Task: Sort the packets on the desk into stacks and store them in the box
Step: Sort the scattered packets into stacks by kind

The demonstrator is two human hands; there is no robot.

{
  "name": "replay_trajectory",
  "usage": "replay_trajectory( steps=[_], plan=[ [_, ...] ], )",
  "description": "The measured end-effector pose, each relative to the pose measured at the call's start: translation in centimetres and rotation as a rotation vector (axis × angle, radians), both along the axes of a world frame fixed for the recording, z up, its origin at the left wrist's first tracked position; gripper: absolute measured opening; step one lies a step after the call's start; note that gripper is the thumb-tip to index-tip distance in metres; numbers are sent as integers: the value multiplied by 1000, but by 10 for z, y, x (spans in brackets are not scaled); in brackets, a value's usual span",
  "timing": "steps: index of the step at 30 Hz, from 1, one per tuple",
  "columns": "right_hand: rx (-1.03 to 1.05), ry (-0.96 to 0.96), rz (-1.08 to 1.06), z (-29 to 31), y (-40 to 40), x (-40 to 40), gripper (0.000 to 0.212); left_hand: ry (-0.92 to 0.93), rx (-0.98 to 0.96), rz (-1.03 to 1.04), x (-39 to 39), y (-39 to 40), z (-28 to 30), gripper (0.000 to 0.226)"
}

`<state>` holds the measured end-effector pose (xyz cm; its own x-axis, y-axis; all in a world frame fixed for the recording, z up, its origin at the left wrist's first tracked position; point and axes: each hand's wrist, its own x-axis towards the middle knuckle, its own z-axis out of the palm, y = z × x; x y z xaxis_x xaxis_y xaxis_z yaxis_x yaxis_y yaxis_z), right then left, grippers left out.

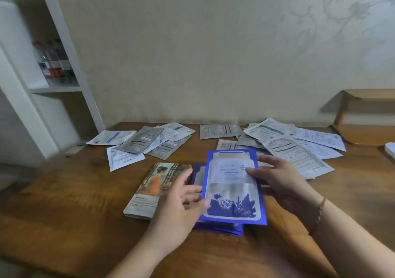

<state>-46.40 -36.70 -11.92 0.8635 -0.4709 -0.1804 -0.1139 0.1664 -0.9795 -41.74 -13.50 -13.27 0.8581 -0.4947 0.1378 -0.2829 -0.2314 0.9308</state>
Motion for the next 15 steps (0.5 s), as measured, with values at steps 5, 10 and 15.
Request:
replay_trajectory(
  steps=[5,10,15],
  plan=[
    [-75,83,-27,-14,12,31,46,-667,487,40,8,29,-27,44],
    [-449,165,-27,-23,16,40,67,-837,539,69,18,37,-38,45],
    [-1069,228,-29,-24,19,34,43,-884,522,74,20,38,-40,44]
  ],
)
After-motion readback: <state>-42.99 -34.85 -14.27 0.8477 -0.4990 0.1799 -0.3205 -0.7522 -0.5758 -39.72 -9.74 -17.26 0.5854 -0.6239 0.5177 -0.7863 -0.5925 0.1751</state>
